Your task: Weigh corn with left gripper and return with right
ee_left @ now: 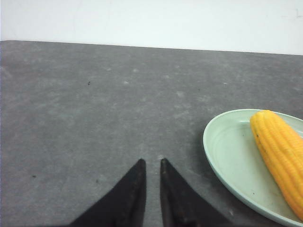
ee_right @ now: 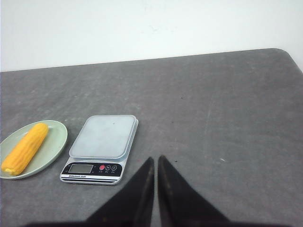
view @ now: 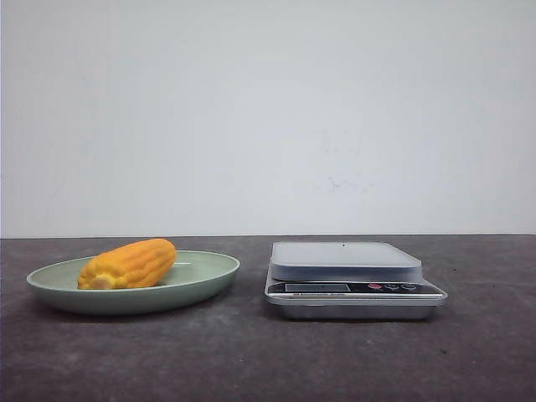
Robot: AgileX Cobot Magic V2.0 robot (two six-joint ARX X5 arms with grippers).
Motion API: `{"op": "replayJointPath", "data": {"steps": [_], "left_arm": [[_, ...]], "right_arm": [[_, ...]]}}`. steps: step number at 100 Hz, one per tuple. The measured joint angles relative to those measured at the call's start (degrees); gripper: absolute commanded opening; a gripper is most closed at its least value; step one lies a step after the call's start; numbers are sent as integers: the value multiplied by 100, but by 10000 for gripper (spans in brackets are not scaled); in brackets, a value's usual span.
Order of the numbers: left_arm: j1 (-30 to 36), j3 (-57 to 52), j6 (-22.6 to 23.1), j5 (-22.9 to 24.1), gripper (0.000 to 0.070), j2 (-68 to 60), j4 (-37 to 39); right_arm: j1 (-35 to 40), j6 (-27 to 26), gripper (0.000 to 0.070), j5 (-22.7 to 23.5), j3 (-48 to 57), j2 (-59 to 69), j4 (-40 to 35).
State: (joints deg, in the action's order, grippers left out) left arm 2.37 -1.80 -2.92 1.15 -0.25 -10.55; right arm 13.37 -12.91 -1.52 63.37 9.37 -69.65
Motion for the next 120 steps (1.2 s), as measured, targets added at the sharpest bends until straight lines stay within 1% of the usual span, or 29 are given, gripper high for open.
{"op": "replayJointPath", "data": {"steps": [33,42,51,61,77,88,93,100,120], "left_arm": [[0,0,0,0,3,0,0],[0,0,0,0,3,0,0],[0,0,2,0,3,0,0],[0,0,0,0,3,0,0],[0,0,0,0,3,0,0],[0,0,0,0,3,0,0],[0,0,2,0,3,0,0],[0,0,0,0,3,0,0],[0,0,0,0,3,0,0]], "right_arm": [[0,66,7,-28,0,0,13],[0,87,7,-151,-26,0,282],[-15,129,7,-170,-225,2,964],[-103,291,7,-173,-769,0,2162],[-439,507,7,-151,-2212,-219,4273],[-684,560,7,-153,-3289,-448,5318],[-787,616,7,-157,-3759,-509,5630],[-914,734,7,-160,-4369,-560,5842],[-1215,1034,7,-170,-5766,-782,6057]]}}
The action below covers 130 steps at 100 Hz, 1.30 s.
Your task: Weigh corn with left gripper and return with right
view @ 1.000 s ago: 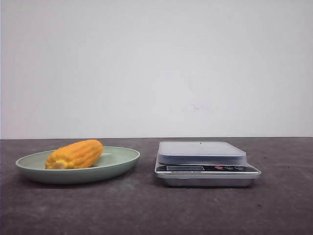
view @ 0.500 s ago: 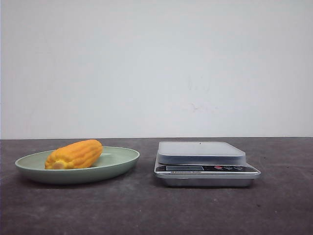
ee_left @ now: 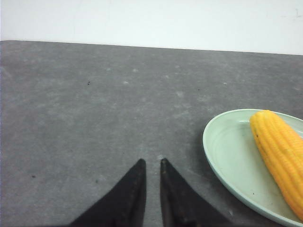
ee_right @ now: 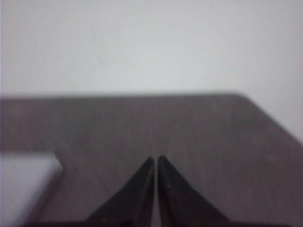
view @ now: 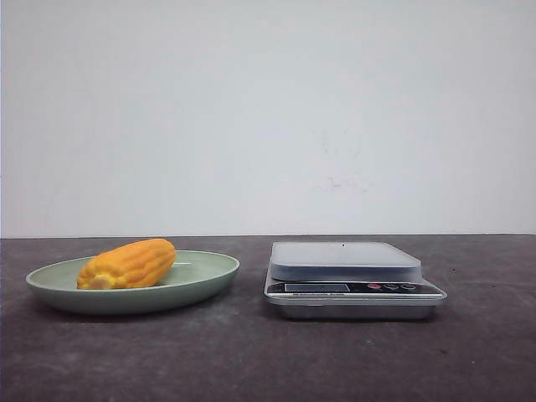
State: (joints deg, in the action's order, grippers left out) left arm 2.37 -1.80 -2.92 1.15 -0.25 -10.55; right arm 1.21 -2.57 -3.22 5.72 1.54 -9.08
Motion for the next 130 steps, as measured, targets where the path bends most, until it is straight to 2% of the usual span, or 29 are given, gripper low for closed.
{"op": "replayJointPath", "data": {"steps": [10,36,130], "left_arm": [[0,0,0,0,3,0,0],[0,0,2,0,3,-2,0],[0,0,2,0,3,-2,0]], "right_arm": [[-120,57,7,-72,-496,-120,164],[-310,90,7,-127,-492,-125,-13],[-160,129,7,-125,-490,-125,-13]]}}
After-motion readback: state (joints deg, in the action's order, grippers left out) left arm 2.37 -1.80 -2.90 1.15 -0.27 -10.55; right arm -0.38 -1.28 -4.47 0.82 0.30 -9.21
